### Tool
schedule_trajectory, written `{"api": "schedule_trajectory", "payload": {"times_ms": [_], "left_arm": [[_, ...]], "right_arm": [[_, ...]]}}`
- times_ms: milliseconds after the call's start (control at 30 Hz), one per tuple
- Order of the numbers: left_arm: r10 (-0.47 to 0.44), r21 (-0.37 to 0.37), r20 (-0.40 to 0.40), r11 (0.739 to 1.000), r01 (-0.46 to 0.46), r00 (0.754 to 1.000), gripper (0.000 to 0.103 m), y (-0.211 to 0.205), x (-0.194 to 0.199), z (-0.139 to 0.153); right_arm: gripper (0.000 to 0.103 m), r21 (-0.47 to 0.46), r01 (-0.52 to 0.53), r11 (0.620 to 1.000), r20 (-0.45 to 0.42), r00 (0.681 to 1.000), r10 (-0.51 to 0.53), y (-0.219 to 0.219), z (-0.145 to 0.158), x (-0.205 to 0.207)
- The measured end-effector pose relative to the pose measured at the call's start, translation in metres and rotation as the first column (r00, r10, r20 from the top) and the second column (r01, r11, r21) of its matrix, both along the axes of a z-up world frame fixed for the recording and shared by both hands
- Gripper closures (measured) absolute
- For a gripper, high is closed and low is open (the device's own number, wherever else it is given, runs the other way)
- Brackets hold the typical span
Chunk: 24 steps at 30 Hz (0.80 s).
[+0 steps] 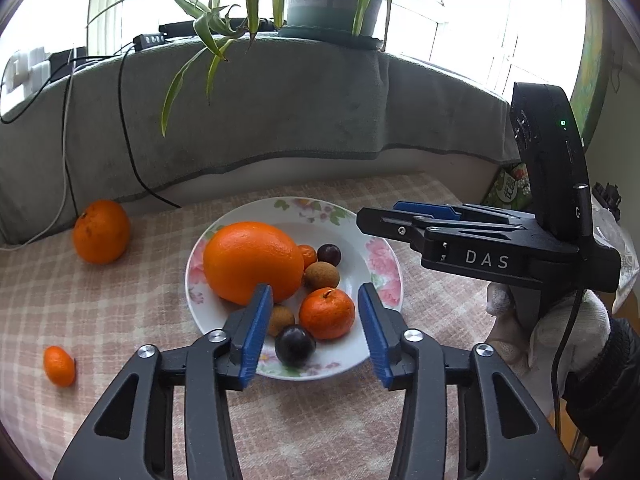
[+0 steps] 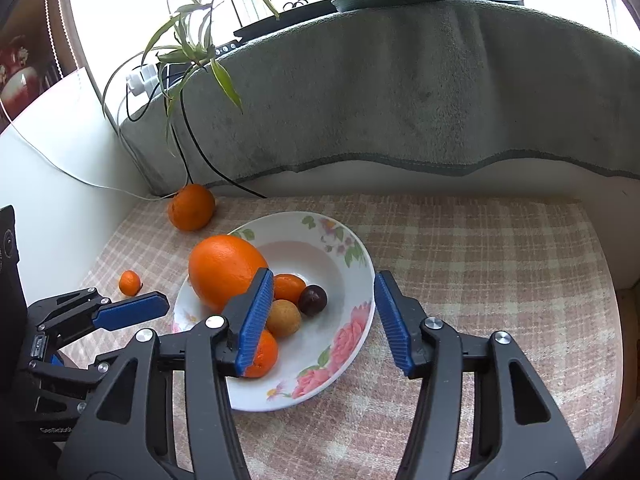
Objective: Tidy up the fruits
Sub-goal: 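Carry both plums into the floral bowl and open both grippers, then withdraw both grippers from the bowl toward the large orange on the cloth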
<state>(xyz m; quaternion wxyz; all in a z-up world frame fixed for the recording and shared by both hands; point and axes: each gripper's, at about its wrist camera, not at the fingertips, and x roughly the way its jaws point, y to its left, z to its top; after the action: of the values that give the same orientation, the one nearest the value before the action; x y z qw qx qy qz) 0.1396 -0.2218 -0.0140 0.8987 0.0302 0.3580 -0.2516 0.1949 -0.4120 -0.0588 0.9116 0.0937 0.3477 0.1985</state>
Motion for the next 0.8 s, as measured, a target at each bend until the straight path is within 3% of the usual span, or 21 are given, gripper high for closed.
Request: {"api": "schedule_trajectory", "payload": {"times_ms": [100, 167, 300, 500, 800], "left_arm": [[0.006, 0.000, 0.017, 1.000, -0.006, 1.000, 0.038, 0.001, -0.003, 0.003], [0.012, 0.004, 0.028, 1.000, -0.012, 1.000, 0.028, 0.001, -0.005, 0.005], [0.024, 0.014, 0.033, 1.000, -0.024, 0.999, 0.022, 0.002, -0.007, 0.006], [0.040, 0.012, 0.035, 0.999, -0.041, 0.999, 0.022, 0.006, -0.009, 0.007], [0.048, -0.003, 0.058, 0.999, -0.047, 0.997, 0.022, 0.013, -0.017, 0.017]], "right_arm": [[0.029, 0.002, 0.007, 1.000, 0.012, 1.000, -0.007, 0.000, 0.002, -0.002], [0.026, 0.004, 0.013, 1.000, 0.016, 1.000, -0.013, 0.000, 0.003, -0.002], [0.023, 0.009, 0.019, 1.000, 0.016, 1.000, -0.020, -0.001, 0.007, -0.002], [0.012, 0.004, 0.034, 0.999, 0.038, 0.999, -0.034, 0.002, 0.011, -0.005], [0.012, 0.045, 0.047, 0.998, 0.068, 0.996, -0.050, 0.003, 0.022, -0.010]]}}
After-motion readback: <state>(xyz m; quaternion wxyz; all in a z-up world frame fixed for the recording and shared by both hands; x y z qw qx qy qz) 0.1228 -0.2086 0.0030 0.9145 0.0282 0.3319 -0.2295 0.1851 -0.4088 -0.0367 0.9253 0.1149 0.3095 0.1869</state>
